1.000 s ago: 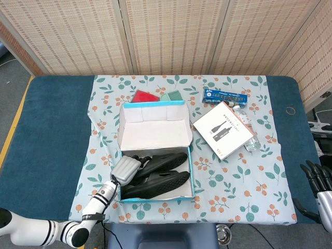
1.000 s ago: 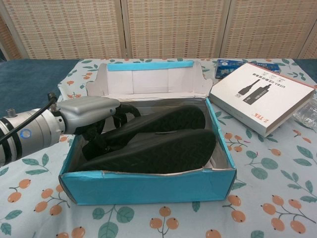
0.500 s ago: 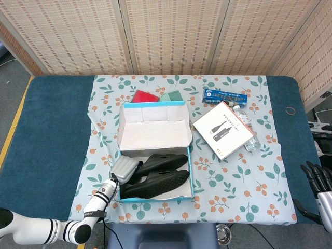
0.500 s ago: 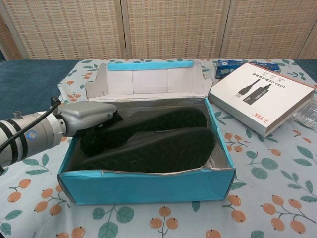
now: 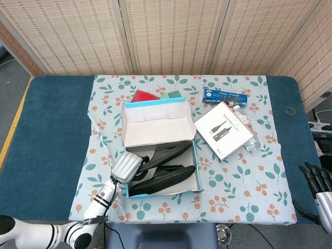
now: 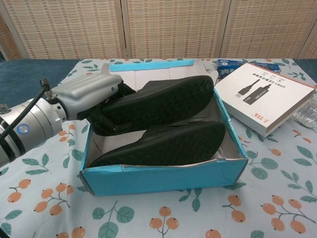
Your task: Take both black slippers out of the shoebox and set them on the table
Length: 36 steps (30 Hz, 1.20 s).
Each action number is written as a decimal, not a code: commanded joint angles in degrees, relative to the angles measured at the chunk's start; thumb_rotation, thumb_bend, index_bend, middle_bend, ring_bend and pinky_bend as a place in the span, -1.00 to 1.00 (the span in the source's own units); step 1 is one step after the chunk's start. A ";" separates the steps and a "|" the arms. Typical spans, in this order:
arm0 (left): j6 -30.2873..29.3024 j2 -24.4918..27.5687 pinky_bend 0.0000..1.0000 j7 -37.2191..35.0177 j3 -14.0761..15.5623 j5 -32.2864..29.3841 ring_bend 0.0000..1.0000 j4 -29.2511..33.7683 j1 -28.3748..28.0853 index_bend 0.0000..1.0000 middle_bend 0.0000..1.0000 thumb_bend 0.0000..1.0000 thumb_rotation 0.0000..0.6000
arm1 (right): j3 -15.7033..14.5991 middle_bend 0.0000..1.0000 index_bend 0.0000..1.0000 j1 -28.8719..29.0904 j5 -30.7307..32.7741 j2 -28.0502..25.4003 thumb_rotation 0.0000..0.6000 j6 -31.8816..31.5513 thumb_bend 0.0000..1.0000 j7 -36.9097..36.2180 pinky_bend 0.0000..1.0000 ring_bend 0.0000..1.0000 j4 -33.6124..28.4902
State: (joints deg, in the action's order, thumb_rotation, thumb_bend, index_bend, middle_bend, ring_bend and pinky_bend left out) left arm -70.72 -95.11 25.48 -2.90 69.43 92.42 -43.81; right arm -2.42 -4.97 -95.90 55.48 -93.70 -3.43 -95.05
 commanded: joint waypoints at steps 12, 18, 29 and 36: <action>-13.83 9.76 0.60 -3.41 1.85 17.42 0.45 0.29 7.67 0.63 0.80 0.33 1.00 | -0.42 -1.00 -1.00 0.22 -0.55 -0.27 0.94 0.59 -0.61 -0.42 -1.00 -1.00 -0.13; -23.19 14.98 0.57 -3.77 3.38 21.17 0.45 -6.83 14.43 0.61 0.77 0.33 1.00 | -0.44 -1.00 -1.00 -0.15 -0.89 -0.65 0.94 -0.43 -0.61 -1.23 -1.00 -1.00 -0.08; -20.23 6.19 0.41 -19.15 4.27 11.93 0.24 -46.59 25.98 0.42 0.54 0.18 1.00 | -1.29 -1.00 -1.00 -0.73 -3.10 -1.13 0.94 -1.86 -0.61 -2.02 -1.00 -1.00 -0.35; -13.98 -3.09 0.29 -19.99 3.10 10.16 0.11 -61.28 27.47 0.23 0.39 0.09 1.00 | -1.61 -1.00 -1.00 -0.55 -3.42 -1.33 0.94 -1.34 -0.61 -2.26 -1.00 -1.00 -0.44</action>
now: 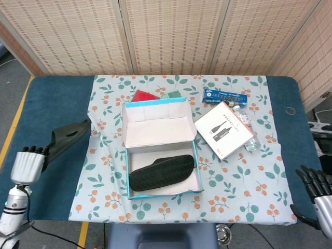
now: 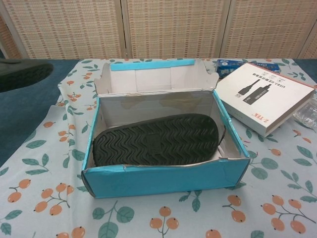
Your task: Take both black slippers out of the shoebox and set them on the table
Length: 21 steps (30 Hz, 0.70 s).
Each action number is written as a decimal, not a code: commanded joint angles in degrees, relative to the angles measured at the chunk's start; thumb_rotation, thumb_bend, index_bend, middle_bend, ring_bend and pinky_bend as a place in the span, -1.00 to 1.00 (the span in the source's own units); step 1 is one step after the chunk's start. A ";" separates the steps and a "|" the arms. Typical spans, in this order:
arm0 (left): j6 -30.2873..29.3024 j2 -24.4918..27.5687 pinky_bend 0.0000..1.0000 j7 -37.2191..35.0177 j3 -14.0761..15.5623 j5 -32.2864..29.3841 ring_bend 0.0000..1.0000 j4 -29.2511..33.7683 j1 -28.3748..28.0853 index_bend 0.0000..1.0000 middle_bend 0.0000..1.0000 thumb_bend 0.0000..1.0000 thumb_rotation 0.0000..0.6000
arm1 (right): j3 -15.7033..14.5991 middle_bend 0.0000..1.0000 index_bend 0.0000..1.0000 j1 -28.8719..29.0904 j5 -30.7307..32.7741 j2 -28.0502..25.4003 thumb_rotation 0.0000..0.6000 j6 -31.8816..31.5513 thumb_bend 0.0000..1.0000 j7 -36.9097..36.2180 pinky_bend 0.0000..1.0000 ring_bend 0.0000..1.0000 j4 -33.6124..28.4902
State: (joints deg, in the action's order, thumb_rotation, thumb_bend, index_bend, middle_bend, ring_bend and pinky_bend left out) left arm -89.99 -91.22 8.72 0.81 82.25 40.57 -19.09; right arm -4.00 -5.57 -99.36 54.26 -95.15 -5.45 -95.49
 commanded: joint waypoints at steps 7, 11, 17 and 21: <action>13.13 -12.69 0.16 -5.34 -2.58 -4.41 -0.23 -16.53 2.20 -0.32 -0.14 0.10 1.00 | -0.10 -1.00 -1.00 0.12 0.08 -0.43 0.94 0.19 -0.61 -0.84 -1.00 -1.00 0.06; 15.74 -14.12 0.07 -8.19 -3.64 -5.05 -0.53 -17.71 2.25 -0.77 -0.57 0.04 1.00 | -0.06 -1.00 -1.00 -0.03 0.21 -0.60 0.94 -0.13 -0.61 -1.07 -1.00 -1.00 0.03; 16.74 -11.18 -0.16 -15.28 -4.64 -4.88 -1.00 -10.31 2.96 -1.00 -1.00 -0.16 1.00 | -0.07 -1.00 -1.00 -0.09 0.43 -0.69 0.94 -0.05 -0.61 -1.11 -1.00 -1.00 0.06; 16.22 -7.18 -0.34 -16.73 -4.38 -3.82 -1.00 -2.98 3.50 -1.00 -1.00 -0.23 1.00 | -0.20 -1.00 -1.00 -0.10 0.59 -0.84 0.94 0.30 -0.61 -0.77 -1.00 -1.00 -0.21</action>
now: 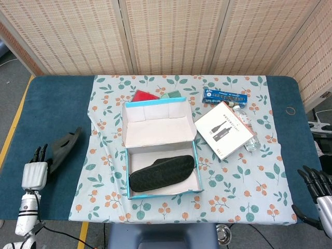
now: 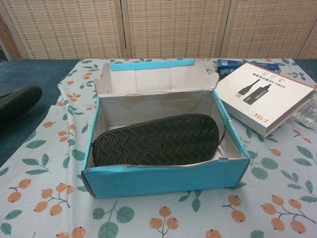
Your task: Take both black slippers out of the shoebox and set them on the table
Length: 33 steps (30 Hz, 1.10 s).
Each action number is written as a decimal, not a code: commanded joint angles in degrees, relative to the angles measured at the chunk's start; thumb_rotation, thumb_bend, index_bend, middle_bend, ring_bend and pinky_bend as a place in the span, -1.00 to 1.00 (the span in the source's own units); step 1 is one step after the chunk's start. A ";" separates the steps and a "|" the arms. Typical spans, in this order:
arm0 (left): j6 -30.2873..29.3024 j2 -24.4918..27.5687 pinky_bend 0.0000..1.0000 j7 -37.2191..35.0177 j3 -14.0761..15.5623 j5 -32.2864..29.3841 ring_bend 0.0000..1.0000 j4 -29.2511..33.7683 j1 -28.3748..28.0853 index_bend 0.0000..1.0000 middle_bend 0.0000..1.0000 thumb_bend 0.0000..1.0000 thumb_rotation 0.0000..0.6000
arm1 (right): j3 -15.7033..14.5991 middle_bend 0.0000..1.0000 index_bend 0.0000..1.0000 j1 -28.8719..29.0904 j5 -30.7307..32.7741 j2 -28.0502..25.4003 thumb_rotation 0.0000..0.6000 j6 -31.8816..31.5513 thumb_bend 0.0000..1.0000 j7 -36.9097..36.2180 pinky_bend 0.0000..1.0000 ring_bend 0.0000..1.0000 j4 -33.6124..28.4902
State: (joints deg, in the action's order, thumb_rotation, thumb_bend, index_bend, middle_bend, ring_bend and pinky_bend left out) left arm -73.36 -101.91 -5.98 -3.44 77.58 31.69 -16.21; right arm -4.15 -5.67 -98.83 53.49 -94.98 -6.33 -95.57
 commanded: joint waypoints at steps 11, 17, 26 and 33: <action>-0.22 14.55 -0.58 -5.70 -0.28 2.02 -1.00 26.02 1.55 -1.00 -1.00 -0.41 1.00 | -0.23 -1.00 -1.00 -0.13 0.28 -0.46 0.94 0.45 -0.61 0.65 -1.00 -1.00 -0.77; 2.13 19.43 -0.63 -12.31 0.51 3.03 -1.00 33.35 1.56 -1.00 -1.00 -0.41 1.00 | -0.27 -1.00 -1.00 -0.19 0.26 -0.65 0.94 0.38 -0.61 0.36 -1.00 -1.00 -0.86; 9.24 27.97 -0.69 -18.92 3.07 3.67 -1.00 42.11 0.31 -1.00 -1.00 -0.40 1.00 | -0.32 -1.00 -1.00 -0.17 0.17 -0.60 0.94 0.56 -0.61 0.72 -1.00 -1.00 -1.02; 2.62 29.54 -0.71 -30.37 1.99 7.21 -1.00 45.73 2.09 -1.00 -1.00 -0.39 1.00 | -0.34 -1.00 -1.00 -0.30 0.17 -0.55 0.94 0.45 -0.61 0.89 -1.00 -1.00 -1.10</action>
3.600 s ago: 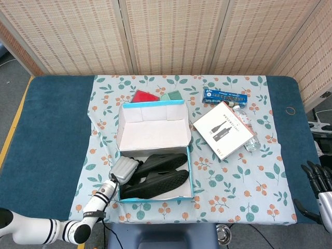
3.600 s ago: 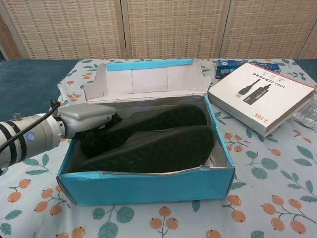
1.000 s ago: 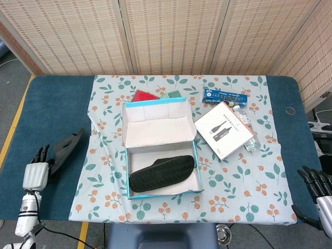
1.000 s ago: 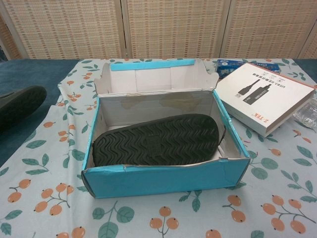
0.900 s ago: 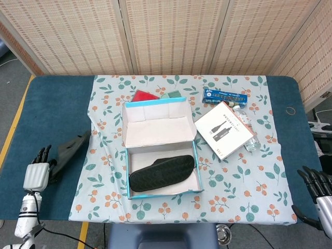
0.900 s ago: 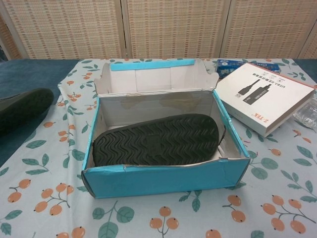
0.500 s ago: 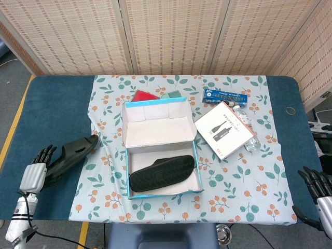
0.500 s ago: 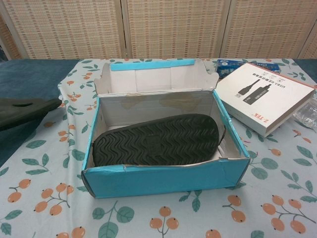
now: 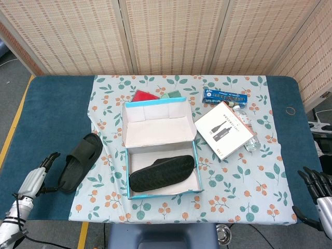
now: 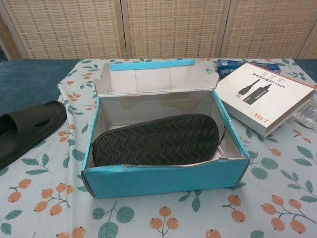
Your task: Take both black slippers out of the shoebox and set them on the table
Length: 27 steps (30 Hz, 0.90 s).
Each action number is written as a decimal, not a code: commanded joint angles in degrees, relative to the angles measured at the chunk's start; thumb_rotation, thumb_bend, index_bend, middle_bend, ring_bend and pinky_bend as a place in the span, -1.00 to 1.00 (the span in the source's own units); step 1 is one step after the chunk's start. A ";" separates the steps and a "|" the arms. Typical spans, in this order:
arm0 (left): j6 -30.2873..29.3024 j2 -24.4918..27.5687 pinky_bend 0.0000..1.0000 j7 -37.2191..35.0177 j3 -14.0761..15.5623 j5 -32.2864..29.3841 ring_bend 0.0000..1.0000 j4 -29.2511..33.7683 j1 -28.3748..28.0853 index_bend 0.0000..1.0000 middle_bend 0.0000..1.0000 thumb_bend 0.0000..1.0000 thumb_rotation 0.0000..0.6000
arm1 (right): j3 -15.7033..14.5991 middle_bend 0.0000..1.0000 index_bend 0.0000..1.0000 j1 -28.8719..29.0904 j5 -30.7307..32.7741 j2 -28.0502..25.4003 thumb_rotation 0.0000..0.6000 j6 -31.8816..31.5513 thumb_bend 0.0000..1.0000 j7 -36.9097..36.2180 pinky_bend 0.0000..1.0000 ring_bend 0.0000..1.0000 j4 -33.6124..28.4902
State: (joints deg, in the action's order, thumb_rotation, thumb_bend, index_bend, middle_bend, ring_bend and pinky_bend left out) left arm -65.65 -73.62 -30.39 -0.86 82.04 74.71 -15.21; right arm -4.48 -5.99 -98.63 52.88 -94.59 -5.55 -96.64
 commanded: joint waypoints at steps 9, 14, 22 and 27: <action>-7.98 10.30 -0.76 -11.06 1.28 17.57 -1.00 25.60 -4.23 -1.00 -1.00 -0.35 1.00 | -0.24 -1.00 -1.00 0.51 -0.66 0.57 0.93 1.08 -0.61 1.11 -1.00 -1.00 -0.17; 0.36 9.07 -0.74 -5.69 -0.94 14.74 -1.00 34.20 -10.03 -1.00 -1.00 -0.35 1.00 | -0.30 -1.00 -1.00 0.71 -0.57 0.61 0.94 1.55 -0.61 1.15 -1.00 -1.00 -0.07; 16.62 1.84 -0.63 6.38 -7.24 -2.60 -1.00 34.29 -20.80 -1.00 -1.00 -0.33 1.00 | -0.25 -1.00 -1.00 0.96 0.00 0.46 0.93 2.11 -0.61 0.58 -1.00 -1.00 0.18; 22.03 -2.29 -0.59 12.35 -8.43 -10.15 -1.00 31.81 -25.46 -1.00 -1.00 -0.32 1.00 | -0.13 -1.00 -1.00 1.21 0.68 0.48 0.94 2.82 -0.61 0.72 -1.00 -1.00 0.26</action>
State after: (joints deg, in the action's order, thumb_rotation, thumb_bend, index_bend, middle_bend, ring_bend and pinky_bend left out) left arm -47.04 -72.88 -21.69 -7.63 75.74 108.00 -37.36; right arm -4.62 -4.81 -97.99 53.35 -91.81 -4.86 -96.38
